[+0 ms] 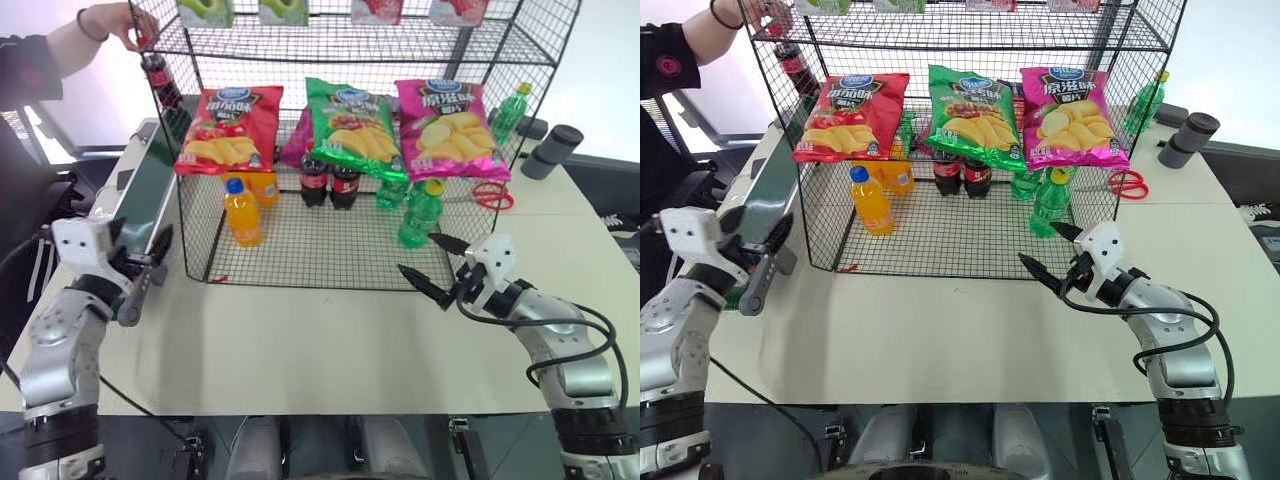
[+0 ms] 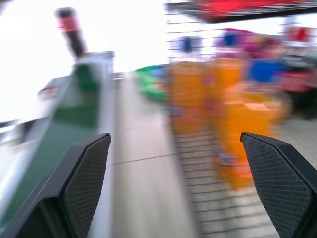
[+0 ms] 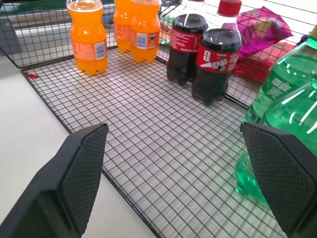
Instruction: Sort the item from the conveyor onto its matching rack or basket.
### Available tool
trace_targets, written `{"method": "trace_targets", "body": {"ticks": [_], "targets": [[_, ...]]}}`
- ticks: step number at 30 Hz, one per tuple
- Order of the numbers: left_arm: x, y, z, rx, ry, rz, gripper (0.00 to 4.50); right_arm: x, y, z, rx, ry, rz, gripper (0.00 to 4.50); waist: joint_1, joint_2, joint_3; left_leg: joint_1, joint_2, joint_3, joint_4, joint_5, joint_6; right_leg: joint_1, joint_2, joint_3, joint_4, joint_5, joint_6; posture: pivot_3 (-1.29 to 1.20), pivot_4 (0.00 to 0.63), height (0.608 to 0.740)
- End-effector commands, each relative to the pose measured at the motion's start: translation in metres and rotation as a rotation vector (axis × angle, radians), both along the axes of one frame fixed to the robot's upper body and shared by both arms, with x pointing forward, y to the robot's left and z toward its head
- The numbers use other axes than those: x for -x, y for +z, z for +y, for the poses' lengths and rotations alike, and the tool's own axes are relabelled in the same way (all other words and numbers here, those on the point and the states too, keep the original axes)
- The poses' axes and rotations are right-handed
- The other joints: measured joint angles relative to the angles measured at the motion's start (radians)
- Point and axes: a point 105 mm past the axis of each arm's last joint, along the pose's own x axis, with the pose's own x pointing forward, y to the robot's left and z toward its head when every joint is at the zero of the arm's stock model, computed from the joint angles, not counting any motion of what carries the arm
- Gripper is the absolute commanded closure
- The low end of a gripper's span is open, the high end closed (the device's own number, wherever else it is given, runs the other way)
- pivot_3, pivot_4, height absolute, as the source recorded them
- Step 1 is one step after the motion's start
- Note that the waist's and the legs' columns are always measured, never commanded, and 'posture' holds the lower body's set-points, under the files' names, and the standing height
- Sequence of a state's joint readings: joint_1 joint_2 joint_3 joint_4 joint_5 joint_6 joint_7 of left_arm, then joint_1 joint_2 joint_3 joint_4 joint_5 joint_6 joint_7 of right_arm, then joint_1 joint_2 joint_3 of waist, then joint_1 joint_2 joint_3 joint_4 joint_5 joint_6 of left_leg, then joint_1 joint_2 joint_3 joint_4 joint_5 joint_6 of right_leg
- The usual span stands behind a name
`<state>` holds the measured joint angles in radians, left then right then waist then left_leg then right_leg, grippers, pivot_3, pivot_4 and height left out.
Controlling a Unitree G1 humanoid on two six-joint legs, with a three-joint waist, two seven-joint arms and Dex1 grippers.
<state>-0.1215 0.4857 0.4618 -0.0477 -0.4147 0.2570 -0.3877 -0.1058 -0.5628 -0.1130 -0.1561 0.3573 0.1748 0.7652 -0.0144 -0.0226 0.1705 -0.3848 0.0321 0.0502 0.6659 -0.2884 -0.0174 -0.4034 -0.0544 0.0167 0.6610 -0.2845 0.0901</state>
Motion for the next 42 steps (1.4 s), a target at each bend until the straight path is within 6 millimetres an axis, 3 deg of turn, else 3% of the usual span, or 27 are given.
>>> {"method": "trace_targets", "body": {"ticks": [1, 7, 17, 42], "targets": [[0.004, 0.012, 0.031, -0.008, 0.17, -0.059, 0.0, 0.001, 0.013, 0.014, -0.013, 0.049, -0.053, 0.06, 0.002, -0.001, 0.0, -0.001, 0.0, 0.0, 0.001, 0.0, 0.0, 0.0, 0.0, 0.0, 0.0, 0.0, 0.0, 0.0, 0.15, 0.74], [0.004, 0.001, 0.053, -0.002, 0.276, -0.043, 0.0, 0.005, 0.012, 0.033, -0.034, 0.103, -0.057, 0.06, 0.002, -0.001, 0.0, -0.003, 0.0, 0.0, 0.001, 0.0, 0.0, -0.001, -0.003, -0.001, -0.003, 0.0, 0.0, 0.0, 0.15, 0.74], [-0.007, 0.0, 0.046, 0.031, 0.249, -0.05, 0.0, 0.011, 0.006, 0.056, -0.062, 0.151, -0.056, 0.06, 0.002, -0.001, 0.0, -0.003, -0.001, 0.0, 0.001, 0.0, 0.0, -0.001, -0.004, -0.001, -0.003, 0.0, 0.0, 0.0, 0.15, 0.74], [-0.011, -0.018, 0.047, 0.013, 0.299, -0.015, 0.0, 0.009, 0.005, 0.076, -0.08, 0.195, -0.053, 0.06, 0.001, -0.001, -0.001, -0.004, -0.001, -0.001, 0.0, 0.0, 0.0, -0.001, -0.005, -0.002, -0.003, 0.0, 0.0, 0.0, 0.15, 0.74]]}}
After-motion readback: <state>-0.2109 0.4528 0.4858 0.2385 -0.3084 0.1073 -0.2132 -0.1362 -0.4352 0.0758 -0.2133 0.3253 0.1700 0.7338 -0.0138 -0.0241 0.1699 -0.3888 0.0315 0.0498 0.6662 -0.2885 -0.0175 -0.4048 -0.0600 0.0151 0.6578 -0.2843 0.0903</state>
